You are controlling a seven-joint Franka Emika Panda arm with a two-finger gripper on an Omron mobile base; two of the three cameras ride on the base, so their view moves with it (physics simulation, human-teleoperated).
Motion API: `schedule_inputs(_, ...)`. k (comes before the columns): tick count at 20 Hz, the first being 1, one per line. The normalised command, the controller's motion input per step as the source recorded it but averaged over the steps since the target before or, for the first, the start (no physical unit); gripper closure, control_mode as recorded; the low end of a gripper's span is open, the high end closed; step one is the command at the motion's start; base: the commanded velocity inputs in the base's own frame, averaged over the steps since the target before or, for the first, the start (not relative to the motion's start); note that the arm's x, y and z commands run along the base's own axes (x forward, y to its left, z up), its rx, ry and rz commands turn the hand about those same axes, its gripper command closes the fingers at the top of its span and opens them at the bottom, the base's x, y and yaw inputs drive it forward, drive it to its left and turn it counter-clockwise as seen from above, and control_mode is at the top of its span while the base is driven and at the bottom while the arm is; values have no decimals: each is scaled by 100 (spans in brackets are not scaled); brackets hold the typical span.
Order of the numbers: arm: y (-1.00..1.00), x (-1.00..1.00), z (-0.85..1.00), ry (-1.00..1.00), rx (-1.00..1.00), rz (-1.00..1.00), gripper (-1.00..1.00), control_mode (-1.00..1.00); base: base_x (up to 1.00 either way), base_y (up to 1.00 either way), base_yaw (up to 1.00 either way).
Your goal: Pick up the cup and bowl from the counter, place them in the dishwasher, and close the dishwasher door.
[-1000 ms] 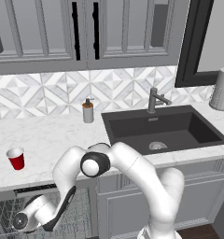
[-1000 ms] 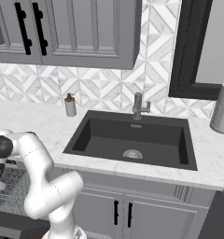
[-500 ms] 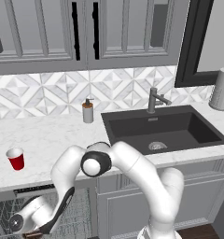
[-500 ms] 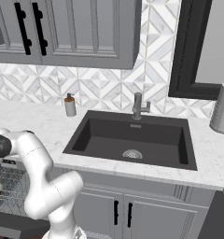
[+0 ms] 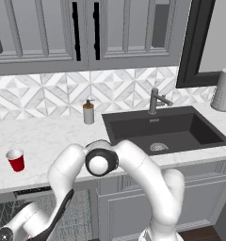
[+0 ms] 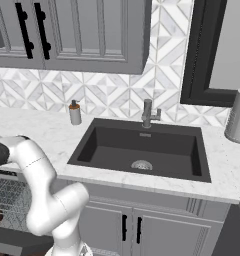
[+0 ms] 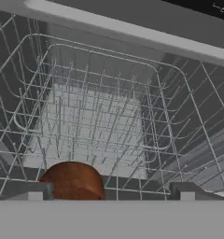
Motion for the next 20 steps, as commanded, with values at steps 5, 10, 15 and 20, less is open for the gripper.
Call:
schedule_inputs(5,-18,-52,96,-3,11,-8,-100,-100,0,0,0)
schedule_inputs(10,-48,-52,100,3,22,-9,-100,-100,0,0,0)
schedule_inputs(15,-85,-42,100,8,22,-13,-100,-100,0,0,0)
schedule_inputs(20,-89,-1,100,16,18,-20,-100,-100,0,0,0)
